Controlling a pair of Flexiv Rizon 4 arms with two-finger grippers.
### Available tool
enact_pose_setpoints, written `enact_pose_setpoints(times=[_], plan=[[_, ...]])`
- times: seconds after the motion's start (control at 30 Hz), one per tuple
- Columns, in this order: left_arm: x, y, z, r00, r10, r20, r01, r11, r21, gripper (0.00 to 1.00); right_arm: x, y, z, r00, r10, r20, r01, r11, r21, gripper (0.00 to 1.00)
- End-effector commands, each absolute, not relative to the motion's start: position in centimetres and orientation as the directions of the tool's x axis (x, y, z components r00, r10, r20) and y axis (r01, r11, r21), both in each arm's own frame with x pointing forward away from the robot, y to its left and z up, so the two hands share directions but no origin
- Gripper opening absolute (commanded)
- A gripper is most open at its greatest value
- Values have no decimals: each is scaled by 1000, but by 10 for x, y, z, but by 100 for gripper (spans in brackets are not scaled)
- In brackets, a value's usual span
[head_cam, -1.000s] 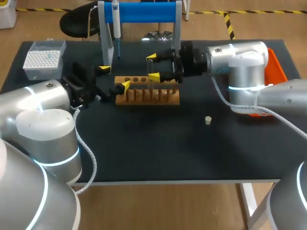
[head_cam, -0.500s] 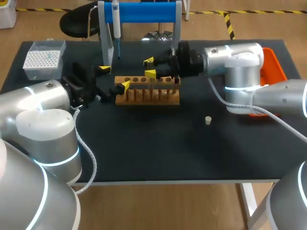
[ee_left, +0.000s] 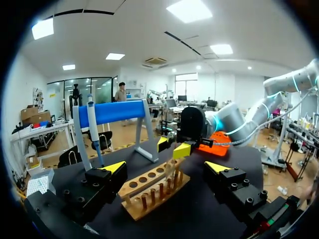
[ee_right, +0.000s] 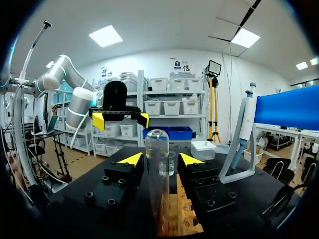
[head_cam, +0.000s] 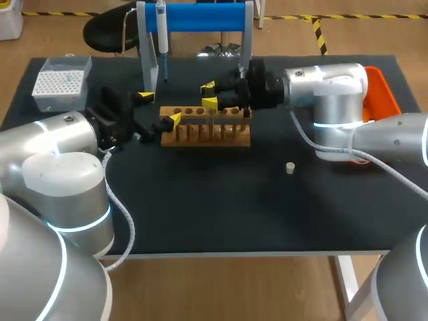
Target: Invert the test tube, pick up the pipette, mount the tip to pipette, aspirate from beaker and dispense into the tube, eject the tip, return the pipette, and cap with the stopper.
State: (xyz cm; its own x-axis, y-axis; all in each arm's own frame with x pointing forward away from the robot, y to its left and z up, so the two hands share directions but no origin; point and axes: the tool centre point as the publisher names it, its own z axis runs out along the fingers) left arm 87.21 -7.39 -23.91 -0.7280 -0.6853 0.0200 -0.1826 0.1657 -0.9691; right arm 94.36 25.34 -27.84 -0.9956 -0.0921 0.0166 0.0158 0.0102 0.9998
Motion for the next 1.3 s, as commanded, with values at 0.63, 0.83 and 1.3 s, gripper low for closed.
enact_pose_setpoints(times=[0.63,0.83,1.3], plan=[[873,-74,-241,-729,-684,20,-179,162,-970,100,941,251,-277,-996,-86,4,2,14,1000,0],[873,-74,-241,-729,-684,20,-179,162,-970,100,941,251,-274,-996,-84,1,0,13,1000,0],[873,-74,-241,-729,-684,20,-179,162,-970,100,941,249,-265,-997,-80,-9,-9,8,1000,0]])
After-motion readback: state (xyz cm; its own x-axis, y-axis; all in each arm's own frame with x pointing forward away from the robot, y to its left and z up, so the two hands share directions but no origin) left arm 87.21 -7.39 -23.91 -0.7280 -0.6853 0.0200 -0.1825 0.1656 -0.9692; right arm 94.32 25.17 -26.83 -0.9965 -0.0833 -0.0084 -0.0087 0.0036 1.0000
